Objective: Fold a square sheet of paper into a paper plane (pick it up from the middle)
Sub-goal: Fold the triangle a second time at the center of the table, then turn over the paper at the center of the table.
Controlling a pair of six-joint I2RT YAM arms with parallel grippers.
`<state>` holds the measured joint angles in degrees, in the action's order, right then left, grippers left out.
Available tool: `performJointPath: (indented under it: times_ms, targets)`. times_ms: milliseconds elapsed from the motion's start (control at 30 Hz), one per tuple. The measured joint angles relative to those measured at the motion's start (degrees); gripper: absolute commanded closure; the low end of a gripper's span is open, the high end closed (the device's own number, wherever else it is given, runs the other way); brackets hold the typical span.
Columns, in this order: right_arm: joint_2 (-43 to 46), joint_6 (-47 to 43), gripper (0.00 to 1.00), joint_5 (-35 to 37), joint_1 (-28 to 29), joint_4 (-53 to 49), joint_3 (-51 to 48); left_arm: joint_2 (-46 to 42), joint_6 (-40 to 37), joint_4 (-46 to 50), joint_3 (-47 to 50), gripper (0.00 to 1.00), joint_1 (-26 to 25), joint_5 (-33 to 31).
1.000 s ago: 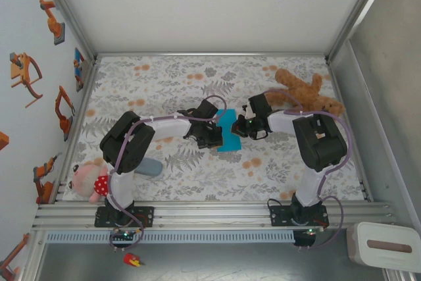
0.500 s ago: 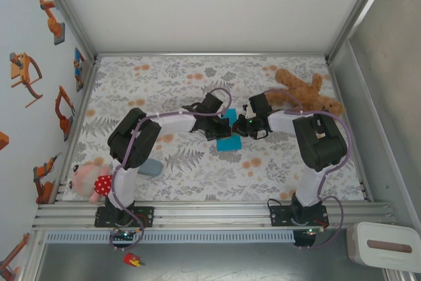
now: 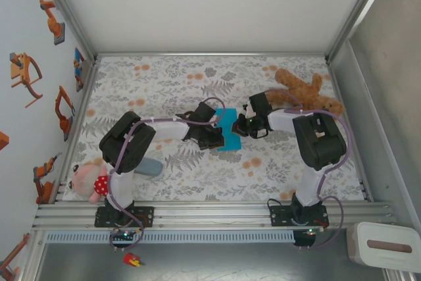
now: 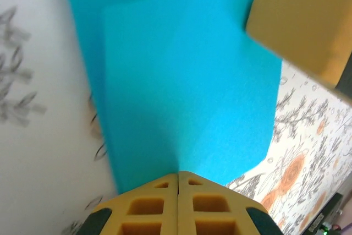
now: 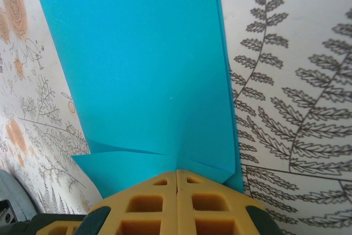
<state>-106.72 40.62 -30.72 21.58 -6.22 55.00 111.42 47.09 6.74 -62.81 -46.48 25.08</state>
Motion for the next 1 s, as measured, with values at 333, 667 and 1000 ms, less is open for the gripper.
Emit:
performJointPath:
  times_ms: [333, 667, 1000]
  targets:
    - [-0.2, -0.02, 1.0, -0.83, -0.15, -0.81, 0.63, -5.95, 0.07, -0.24, 7.5, 0.99, 0.83, 0.31]
    - [6.99, 1.62, 0.64, 1.53, -0.35, -1.86, 0.59, -8.02, 0.72, -1.2, 1.68, 0.73, 1.57, -0.63]
    - [10.84, 7.67, 0.59, 2.71, -1.27, 4.22, -7.19, -1.55, 2.86, -5.4, -3.67, 0.71, 5.07, -1.95]
